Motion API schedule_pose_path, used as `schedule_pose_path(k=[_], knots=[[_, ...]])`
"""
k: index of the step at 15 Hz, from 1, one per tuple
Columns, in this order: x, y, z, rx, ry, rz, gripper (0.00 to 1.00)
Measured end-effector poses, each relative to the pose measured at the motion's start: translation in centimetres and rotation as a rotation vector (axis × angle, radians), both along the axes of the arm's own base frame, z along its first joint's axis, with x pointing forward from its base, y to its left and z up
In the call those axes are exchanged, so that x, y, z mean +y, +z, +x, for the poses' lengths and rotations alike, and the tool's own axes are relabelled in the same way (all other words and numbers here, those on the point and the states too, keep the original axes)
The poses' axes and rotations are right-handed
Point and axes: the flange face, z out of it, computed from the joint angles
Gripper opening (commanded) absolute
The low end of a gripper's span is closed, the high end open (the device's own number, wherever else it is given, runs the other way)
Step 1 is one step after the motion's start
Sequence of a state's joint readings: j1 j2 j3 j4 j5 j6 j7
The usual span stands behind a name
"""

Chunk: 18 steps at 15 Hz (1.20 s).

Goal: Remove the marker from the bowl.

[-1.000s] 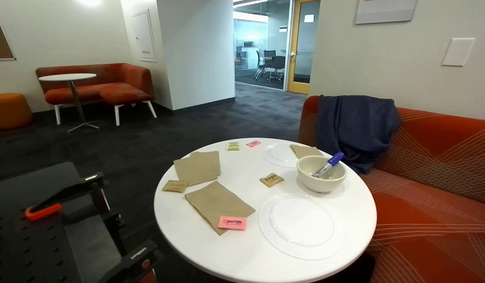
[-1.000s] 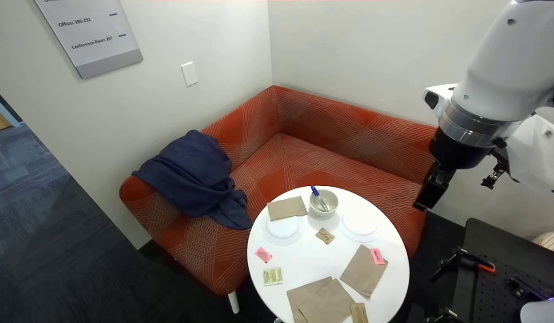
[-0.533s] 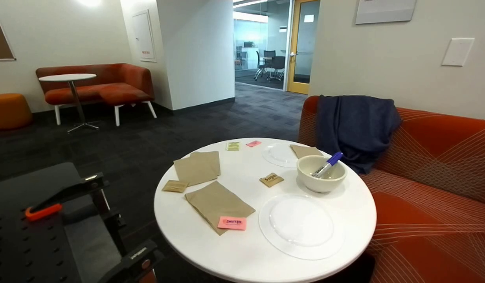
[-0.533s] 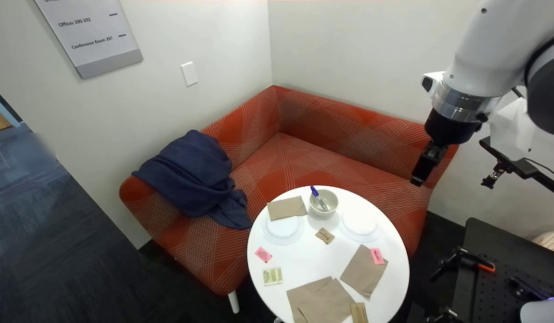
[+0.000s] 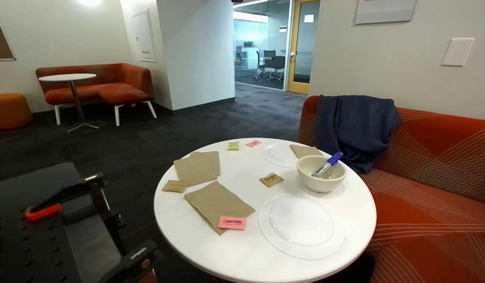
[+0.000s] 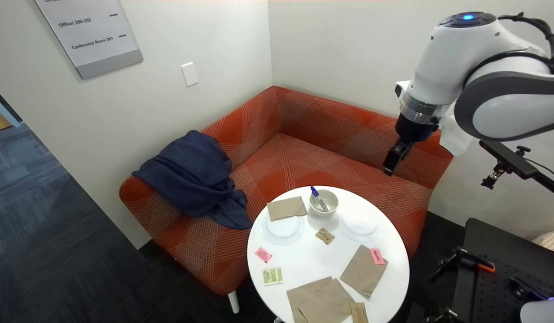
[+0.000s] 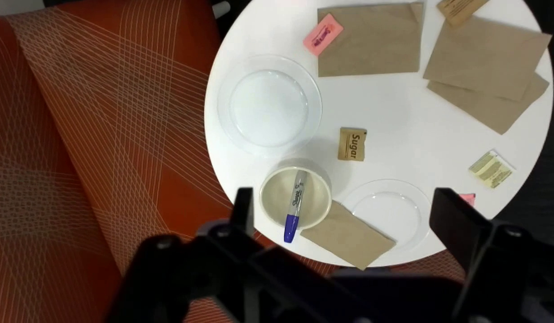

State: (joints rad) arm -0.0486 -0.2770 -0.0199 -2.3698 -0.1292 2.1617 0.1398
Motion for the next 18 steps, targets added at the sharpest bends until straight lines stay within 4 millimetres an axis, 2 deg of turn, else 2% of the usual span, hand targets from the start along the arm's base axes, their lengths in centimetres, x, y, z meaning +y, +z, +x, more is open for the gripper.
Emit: schedule_pose_path(k=[8, 13, 18], knots=[[-2.7, -7.2, 6.2, -0.048, -0.017, -0.010, 1.00], [-4.4, -12.1, 8.7, -0.057, -0.057, -0.031, 1.00], [-5.2, -17.0, 10.8, -0.029, -0.113, -0.040, 1.00]])
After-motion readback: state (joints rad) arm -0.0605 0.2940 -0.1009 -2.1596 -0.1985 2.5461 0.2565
